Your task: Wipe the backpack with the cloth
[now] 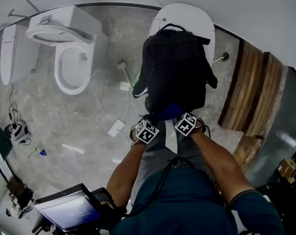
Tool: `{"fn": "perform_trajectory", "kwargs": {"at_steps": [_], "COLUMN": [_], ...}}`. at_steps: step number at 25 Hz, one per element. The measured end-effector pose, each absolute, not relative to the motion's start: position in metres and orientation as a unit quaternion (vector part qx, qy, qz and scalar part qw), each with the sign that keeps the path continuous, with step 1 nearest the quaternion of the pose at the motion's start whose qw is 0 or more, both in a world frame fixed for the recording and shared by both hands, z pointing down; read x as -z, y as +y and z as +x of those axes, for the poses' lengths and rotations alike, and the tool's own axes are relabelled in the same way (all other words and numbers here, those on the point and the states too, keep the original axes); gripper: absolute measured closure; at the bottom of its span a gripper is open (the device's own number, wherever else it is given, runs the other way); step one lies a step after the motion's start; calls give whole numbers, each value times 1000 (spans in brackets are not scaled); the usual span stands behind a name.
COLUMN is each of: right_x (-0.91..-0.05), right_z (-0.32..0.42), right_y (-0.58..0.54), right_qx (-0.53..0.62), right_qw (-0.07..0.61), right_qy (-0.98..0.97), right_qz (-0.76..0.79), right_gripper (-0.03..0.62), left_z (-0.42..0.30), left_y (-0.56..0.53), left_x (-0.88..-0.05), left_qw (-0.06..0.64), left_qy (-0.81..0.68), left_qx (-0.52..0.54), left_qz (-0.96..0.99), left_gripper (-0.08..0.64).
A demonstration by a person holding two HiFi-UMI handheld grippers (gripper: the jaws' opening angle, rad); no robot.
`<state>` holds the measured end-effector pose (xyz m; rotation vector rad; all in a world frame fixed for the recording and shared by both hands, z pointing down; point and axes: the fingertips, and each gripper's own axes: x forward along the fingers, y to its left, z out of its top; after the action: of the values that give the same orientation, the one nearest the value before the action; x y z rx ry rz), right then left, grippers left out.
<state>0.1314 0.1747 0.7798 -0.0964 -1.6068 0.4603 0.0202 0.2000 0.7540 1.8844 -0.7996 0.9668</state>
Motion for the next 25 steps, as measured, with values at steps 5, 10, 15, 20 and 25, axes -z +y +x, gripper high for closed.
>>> {"fn": "perform_trajectory", "kwargs": {"at_steps": [5,10,15,20,25], "right_x": [-747,-700,-656,-598,-521], "right_z": [142,150,137,108,78], "right_y": [146,125,90,53,27], "right_qx": [-231,-287,-349,-374,-354], "right_qw": [650,614,542,420,312], "right_qy": [-723,-734,-759,-814,-864], "right_qz": [8,38,88,147,176], "right_gripper": [571,571,571,571,571], "left_z": [20,25,20,-1,-27], "left_y": [183,181,149,117,90], "left_x": [-722,-679,-628,-572,-498], "left_qw": [424,446,415,354,314], "left_qy": [-336,-318,-331,-358,-416], "left_qx": [-357,-315,-292,-257,-174], "left_qz": [762,775,795,825,836], "left_gripper": [541,541,541,541,541]}}
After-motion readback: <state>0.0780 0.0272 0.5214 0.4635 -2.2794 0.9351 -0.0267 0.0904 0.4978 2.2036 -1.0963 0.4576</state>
